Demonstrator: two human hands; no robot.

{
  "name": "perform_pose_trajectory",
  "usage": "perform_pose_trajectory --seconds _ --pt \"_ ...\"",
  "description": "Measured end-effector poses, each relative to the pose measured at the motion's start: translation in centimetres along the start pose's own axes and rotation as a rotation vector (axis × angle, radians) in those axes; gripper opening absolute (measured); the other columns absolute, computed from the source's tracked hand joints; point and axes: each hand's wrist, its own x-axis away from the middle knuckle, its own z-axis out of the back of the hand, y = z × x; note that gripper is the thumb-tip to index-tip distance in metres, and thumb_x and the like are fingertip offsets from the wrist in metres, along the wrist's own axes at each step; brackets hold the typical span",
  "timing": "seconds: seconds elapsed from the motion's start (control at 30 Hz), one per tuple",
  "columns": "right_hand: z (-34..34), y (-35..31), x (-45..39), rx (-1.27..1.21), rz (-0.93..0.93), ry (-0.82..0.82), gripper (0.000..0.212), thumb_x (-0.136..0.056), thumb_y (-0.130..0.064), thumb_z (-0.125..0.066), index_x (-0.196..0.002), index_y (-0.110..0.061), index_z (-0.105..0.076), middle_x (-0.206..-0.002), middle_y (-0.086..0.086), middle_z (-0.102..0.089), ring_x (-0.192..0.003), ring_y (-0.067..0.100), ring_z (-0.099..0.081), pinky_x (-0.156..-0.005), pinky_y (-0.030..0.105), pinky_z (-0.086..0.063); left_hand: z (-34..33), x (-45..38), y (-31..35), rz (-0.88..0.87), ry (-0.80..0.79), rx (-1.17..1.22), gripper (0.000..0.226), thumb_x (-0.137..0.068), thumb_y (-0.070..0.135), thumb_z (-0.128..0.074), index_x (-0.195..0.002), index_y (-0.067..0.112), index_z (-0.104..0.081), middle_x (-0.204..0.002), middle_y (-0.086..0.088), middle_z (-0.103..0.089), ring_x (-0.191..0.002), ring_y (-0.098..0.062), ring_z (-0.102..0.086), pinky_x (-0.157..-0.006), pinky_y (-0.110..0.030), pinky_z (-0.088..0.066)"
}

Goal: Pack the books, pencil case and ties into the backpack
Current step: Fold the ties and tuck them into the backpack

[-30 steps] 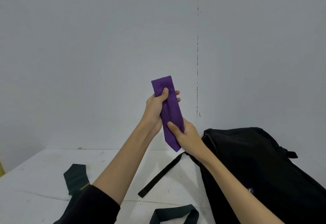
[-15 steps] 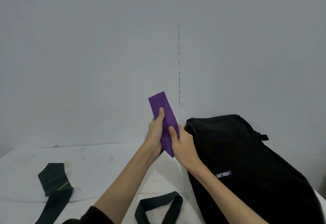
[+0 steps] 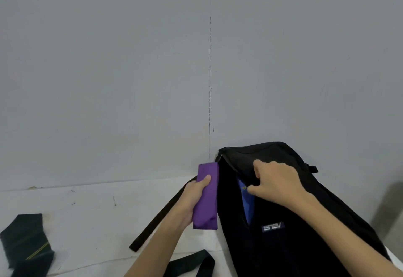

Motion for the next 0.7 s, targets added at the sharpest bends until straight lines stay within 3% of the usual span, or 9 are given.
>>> perform_pose_trajectory --seconds 0.13,0.2,0.3,0.43,0.6,0.7 --pt "0.8 2.3 -1.2 -0.288 -0.141 0.036 0.018 -0.070 -0.038 -0.066 -0.069 -0.022 -0.059 -0.074 -0.007 -0.060 -0.077 0.018 -0.055 -0.057 0.025 -0.034 -1.4 -1.5 0.0 0.049 -0.112 -0.058 0.023 -0.090 0.031 -0.061 -0.088 0.008 -0.060 -0.065 -0.007 -0.067 -0.055 -0.016 -0.061 -0.051 -0.023 -0.050" --pt "0.6 2.3 -1.5 -0.350 -0.142 0.042 0.016 -0.068 -0.035 -0.068 -0.067 -0.021 -0.061 -0.073 -0.006 -0.062 -0.077 0.018 -0.058 -0.055 0.024 -0.034 -1.8 -2.1 0.3 0.061 -0.157 -0.099 0.026 -0.089 0.032 -0.062 -0.082 0.007 -0.063 -0.061 -0.006 -0.068 -0.055 -0.017 -0.062 -0.058 -0.024 -0.052" --pt "0.1 2.1 -1.8 -0.397 -0.143 0.030 0.017 -0.068 -0.032 -0.069 -0.064 -0.019 -0.059 -0.071 -0.005 -0.062 -0.075 0.018 -0.058 -0.057 0.025 -0.036 -2.3 -2.7 0.8 0.090 -0.182 -0.105 0.028 -0.090 0.031 -0.061 -0.077 0.006 -0.064 -0.055 -0.004 -0.067 -0.051 -0.014 -0.061 -0.055 -0.022 -0.051" --pt "0.0 2.0 -2.0 -0.432 -0.112 0.018 0.021 -0.068 -0.029 -0.070 -0.060 -0.018 -0.054 -0.065 -0.005 -0.059 -0.069 0.015 -0.057 -0.055 0.025 -0.036 -3.1 -4.3 1.2 0.128 -0.167 -0.101 0.033 -0.087 0.037 -0.064 -0.092 0.005 -0.066 -0.073 -0.008 -0.068 -0.064 -0.019 -0.062 -0.067 -0.028 -0.051" --pt "0.1 1.6 -2.0 -0.422 -0.074 0.017 0.021 -0.068 -0.026 -0.068 -0.058 -0.020 -0.051 -0.063 -0.006 -0.058 -0.070 0.015 -0.057 -0.054 0.024 -0.035 -5.4 -7.1 2.5 0.079 -0.101 -0.138 0.033 -0.088 0.036 -0.062 -0.102 0.006 -0.061 -0.081 -0.007 -0.063 -0.067 -0.018 -0.058 -0.057 -0.025 -0.046" --pt "0.3 1.3 -2.1 -0.405 -0.045 0.025 0.021 -0.067 -0.027 -0.068 -0.058 -0.020 -0.051 -0.065 -0.005 -0.060 -0.071 0.015 -0.058 -0.054 0.023 -0.037 -7.2 -8.5 3.2 0.038 -0.030 -0.119 0.019 -0.091 0.022 -0.056 -0.098 0.004 -0.058 -0.078 -0.005 -0.057 -0.065 -0.016 -0.052 -0.051 -0.022 -0.040"
